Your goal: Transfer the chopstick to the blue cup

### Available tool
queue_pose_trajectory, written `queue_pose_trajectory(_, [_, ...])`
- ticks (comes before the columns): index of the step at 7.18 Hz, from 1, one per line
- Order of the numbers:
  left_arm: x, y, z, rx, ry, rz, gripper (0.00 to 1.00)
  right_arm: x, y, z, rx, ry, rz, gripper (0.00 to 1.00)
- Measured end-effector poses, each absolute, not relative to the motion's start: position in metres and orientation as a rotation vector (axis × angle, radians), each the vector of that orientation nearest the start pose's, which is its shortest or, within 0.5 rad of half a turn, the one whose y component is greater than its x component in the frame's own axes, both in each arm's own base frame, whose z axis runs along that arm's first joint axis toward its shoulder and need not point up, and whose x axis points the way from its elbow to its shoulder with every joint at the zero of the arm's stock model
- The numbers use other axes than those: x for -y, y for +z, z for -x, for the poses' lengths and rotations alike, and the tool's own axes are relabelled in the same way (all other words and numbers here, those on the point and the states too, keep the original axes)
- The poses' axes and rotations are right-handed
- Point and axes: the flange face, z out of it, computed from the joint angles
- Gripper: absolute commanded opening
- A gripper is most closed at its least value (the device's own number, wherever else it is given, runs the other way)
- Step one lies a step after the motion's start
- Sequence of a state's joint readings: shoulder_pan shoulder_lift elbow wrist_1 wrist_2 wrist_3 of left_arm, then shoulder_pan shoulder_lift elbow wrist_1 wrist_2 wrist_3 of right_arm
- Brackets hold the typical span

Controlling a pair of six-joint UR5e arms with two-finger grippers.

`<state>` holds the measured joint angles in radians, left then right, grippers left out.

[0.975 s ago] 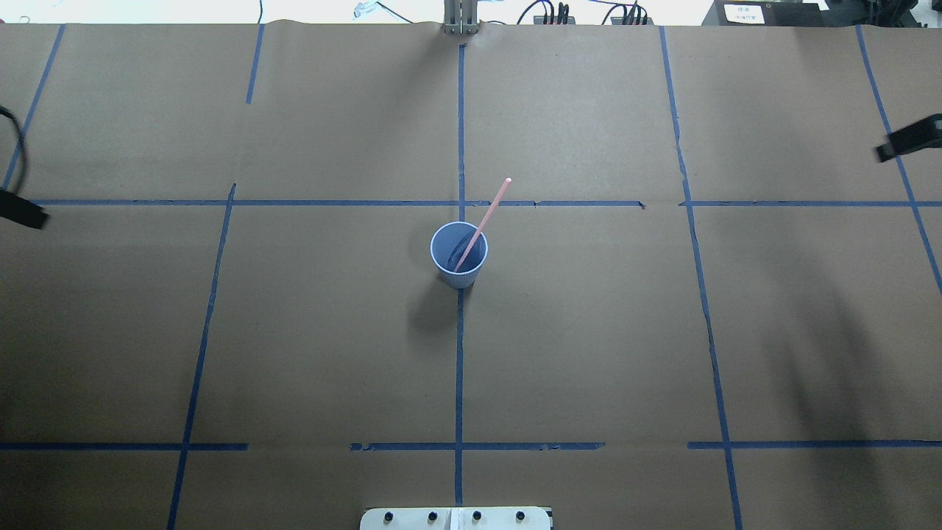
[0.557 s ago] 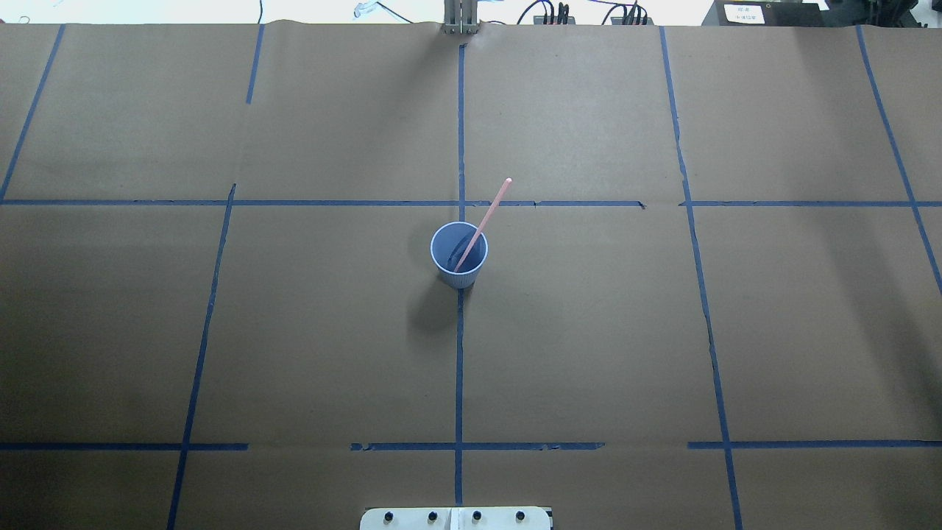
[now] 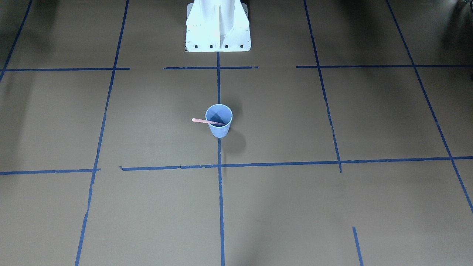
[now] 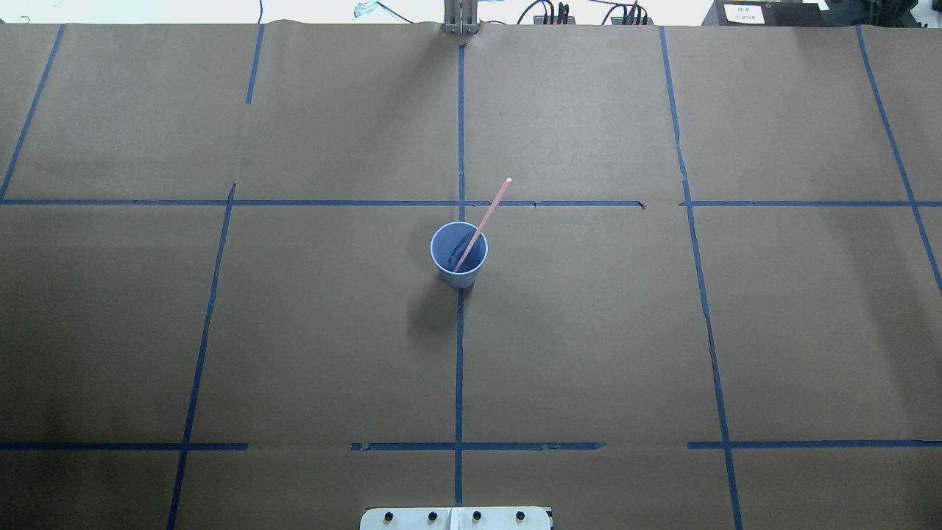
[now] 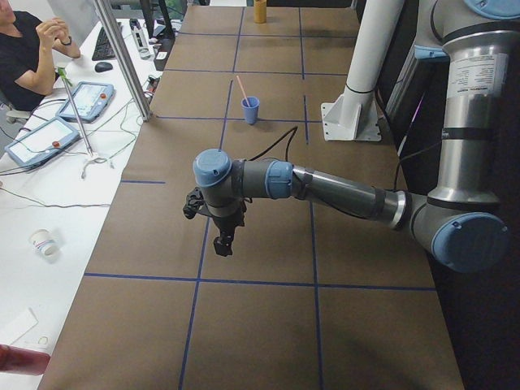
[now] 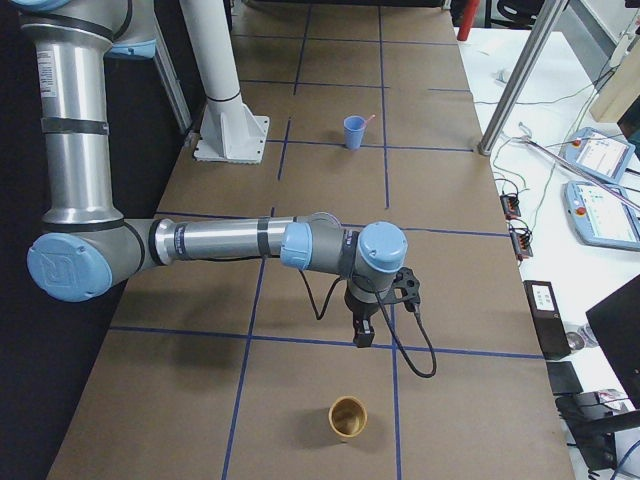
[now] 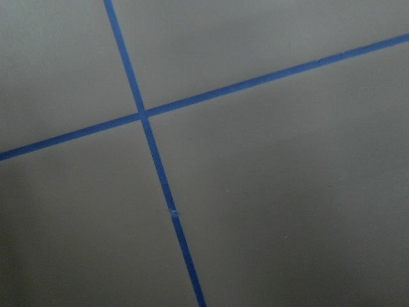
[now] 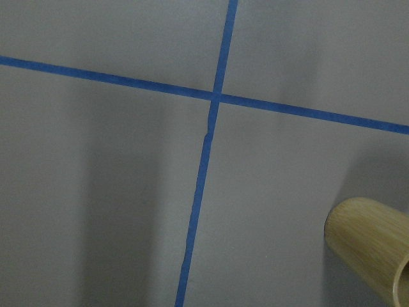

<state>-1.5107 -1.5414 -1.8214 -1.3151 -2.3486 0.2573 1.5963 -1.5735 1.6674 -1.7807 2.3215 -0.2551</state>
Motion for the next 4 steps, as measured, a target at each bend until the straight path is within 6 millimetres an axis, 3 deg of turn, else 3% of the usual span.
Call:
queue_pose_trajectory(2, [0.427, 0.606, 0.051, -0.787, 0.244, -0.005, 1.0, 0.471, 0.642, -0.078, 0.759, -0.178, 0.016, 1.0])
queue_pose_trajectory(4, [0.405, 0.62, 0.059, -0.789, 0.214, 0.004, 1.0, 0.463, 0.646, -0.078, 0.759, -0.179, 0.021, 1.0])
